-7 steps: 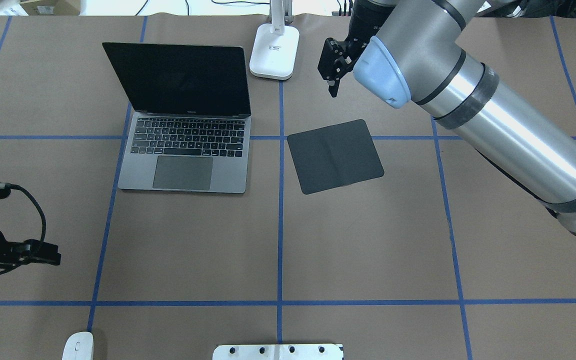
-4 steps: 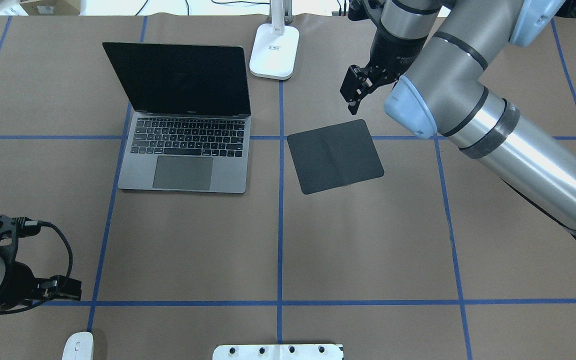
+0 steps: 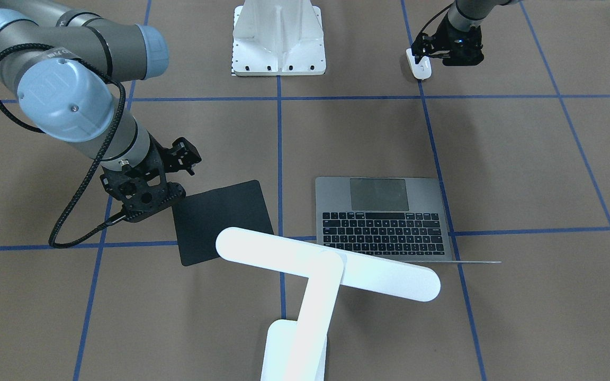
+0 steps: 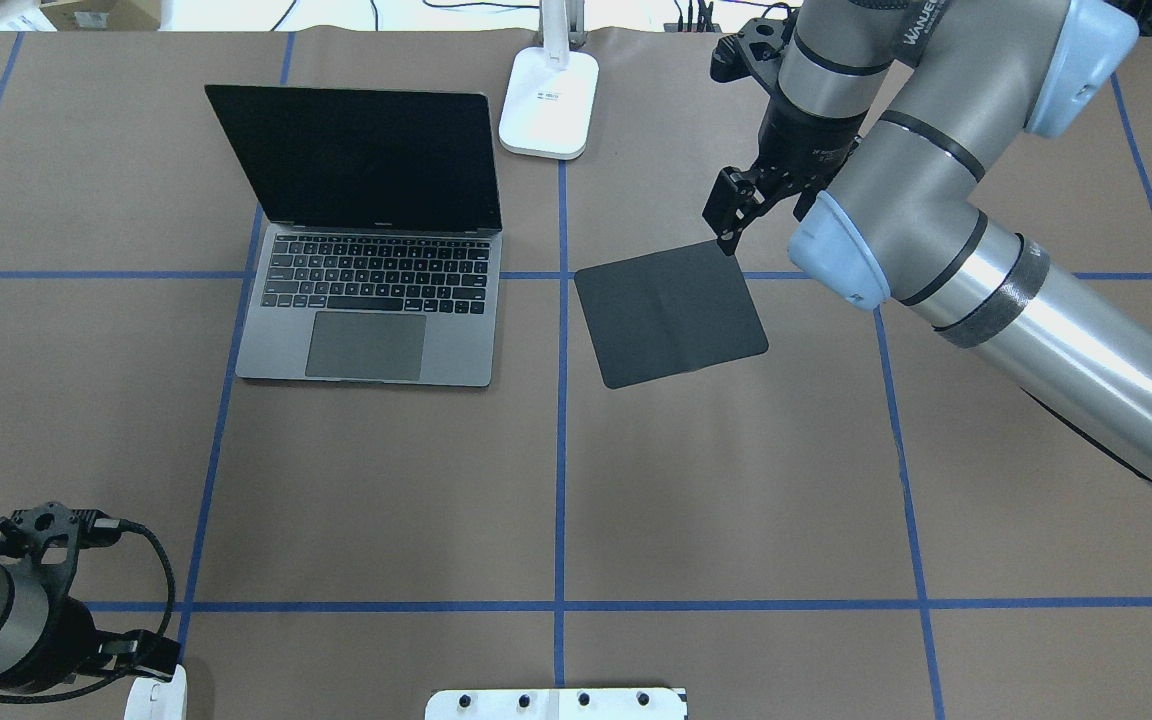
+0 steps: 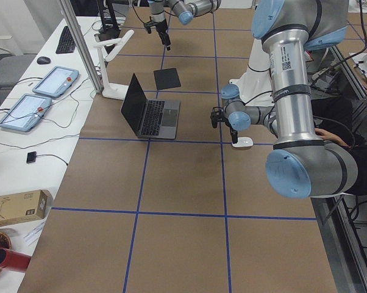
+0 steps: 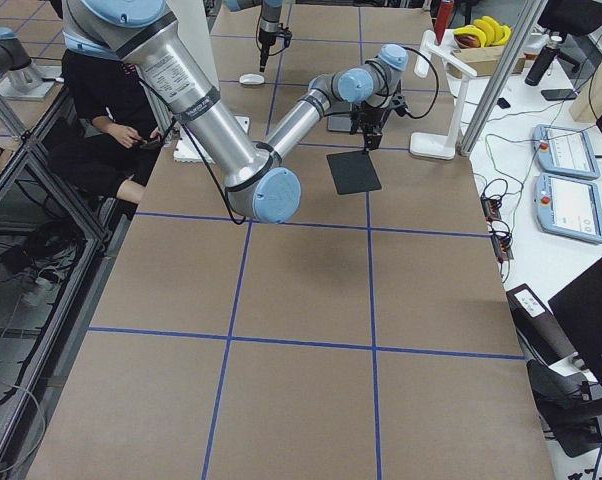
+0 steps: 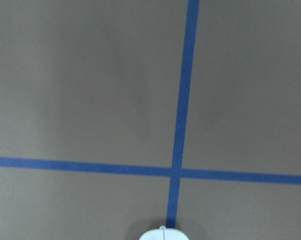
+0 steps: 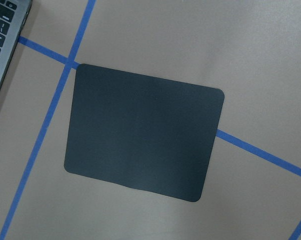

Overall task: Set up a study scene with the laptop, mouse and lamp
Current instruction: 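Raise the right gripper while the left gripper reaches down to the white mouse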

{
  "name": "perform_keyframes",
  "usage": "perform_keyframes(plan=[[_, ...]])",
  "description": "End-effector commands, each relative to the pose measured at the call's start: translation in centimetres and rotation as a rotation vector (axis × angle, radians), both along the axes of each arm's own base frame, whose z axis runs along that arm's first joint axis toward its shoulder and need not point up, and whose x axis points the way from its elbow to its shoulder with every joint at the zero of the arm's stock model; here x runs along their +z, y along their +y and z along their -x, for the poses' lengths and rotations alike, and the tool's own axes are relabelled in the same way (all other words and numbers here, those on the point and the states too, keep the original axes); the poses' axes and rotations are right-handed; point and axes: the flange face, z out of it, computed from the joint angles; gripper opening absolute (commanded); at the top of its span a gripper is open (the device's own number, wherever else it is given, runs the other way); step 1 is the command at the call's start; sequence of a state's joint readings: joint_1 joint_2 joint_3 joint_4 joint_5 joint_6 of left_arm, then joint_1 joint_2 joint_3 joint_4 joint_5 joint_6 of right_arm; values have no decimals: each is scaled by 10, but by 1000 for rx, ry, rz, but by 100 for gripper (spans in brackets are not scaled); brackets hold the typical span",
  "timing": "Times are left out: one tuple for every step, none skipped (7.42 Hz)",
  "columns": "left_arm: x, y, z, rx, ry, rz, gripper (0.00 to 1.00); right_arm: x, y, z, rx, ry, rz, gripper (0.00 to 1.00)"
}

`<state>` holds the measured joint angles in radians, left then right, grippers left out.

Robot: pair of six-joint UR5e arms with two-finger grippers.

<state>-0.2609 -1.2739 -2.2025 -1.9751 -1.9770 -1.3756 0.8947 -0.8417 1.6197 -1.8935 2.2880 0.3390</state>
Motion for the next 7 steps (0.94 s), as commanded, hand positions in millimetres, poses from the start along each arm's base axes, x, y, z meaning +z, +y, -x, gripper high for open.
perform_keyframes(plan=[[12, 12, -27, 43, -4, 6, 98, 0, -1, -1, 12, 22, -23, 100], [12, 12, -30, 35, -4, 18, 98, -1, -2, -1, 14, 23, -28, 100], [12, 13, -30, 38, -1, 25, 98, -2, -2, -1, 15, 23, -30, 100], [16, 12, -32, 39, 10, 24, 98, -3, -2, -1, 18, 27, -35, 100], [25, 12, -35, 35, 20, 26, 98, -4, -2, 1, 19, 32, -41, 100], [28, 12, -35, 27, 23, 41, 97, -5, -2, 1, 20, 33, -46, 100], [31, 13, -34, 32, 15, 53, 97, -6, -1, 3, 17, 33, -48, 100]])
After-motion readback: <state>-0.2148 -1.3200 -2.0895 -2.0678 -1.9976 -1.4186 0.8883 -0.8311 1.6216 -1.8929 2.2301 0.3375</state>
